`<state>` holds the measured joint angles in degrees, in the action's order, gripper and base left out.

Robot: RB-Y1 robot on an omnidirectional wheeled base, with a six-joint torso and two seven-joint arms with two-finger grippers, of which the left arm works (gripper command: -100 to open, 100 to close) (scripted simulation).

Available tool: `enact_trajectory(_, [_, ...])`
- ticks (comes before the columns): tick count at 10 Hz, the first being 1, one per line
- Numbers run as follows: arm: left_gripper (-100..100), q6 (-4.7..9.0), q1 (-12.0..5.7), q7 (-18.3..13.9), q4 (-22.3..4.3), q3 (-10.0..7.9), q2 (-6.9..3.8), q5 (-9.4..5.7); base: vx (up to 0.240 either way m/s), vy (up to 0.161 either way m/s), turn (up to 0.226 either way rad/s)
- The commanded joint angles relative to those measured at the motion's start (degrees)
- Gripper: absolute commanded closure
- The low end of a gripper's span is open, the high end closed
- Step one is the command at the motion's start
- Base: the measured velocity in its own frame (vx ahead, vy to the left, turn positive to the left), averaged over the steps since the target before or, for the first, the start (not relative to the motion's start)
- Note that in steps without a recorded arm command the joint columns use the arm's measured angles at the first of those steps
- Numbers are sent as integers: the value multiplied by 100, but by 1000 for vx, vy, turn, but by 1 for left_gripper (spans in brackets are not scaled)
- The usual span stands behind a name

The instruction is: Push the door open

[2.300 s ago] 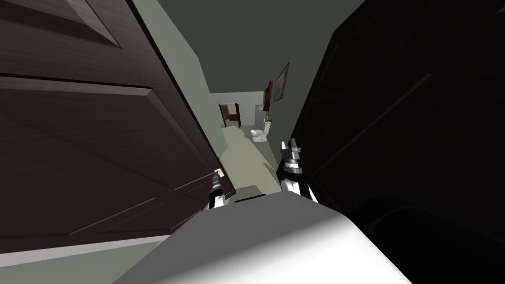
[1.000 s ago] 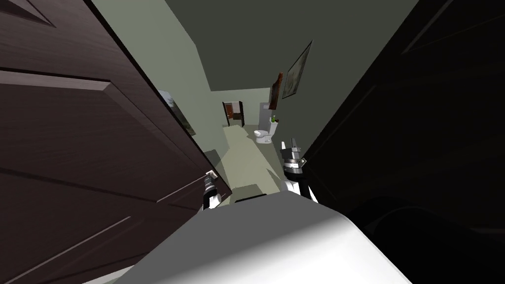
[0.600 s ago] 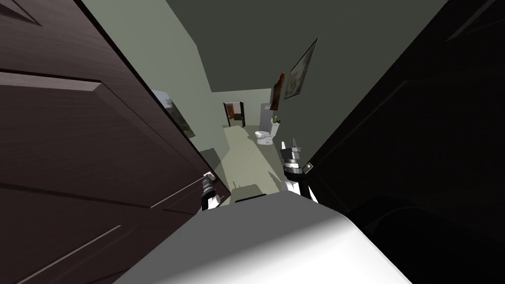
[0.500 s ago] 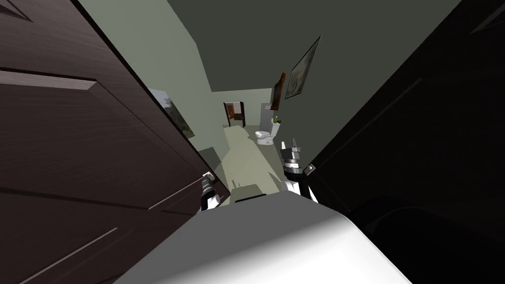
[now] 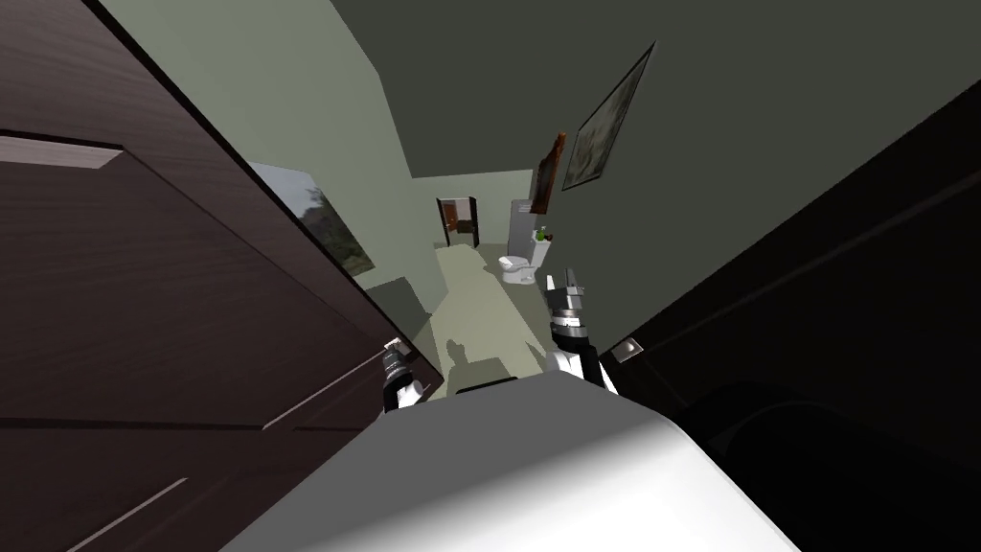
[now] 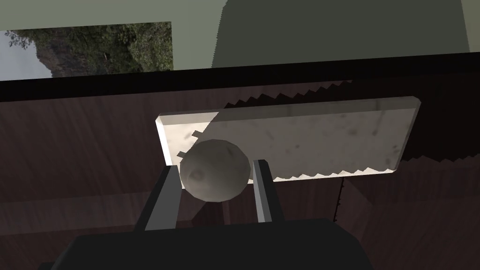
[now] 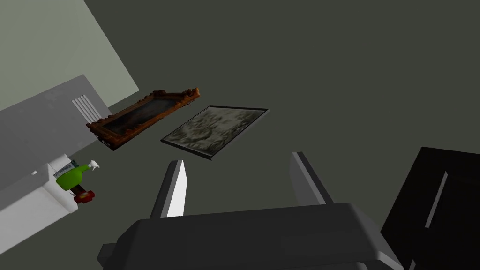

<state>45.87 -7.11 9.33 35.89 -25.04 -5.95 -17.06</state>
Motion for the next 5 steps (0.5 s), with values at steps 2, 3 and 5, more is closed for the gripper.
enact_trajectory(2, [100, 67, -51, 70, -98, -184, -55, -113, 238, 18, 65])
enact_trajectory(3, [100, 36, -3, 77, -52, -141, 3, -85, 94, 11, 30])
enact_trajectory(5, [100, 64, 4, 148, -46, -320, -40, -198, 194, 36, 43])
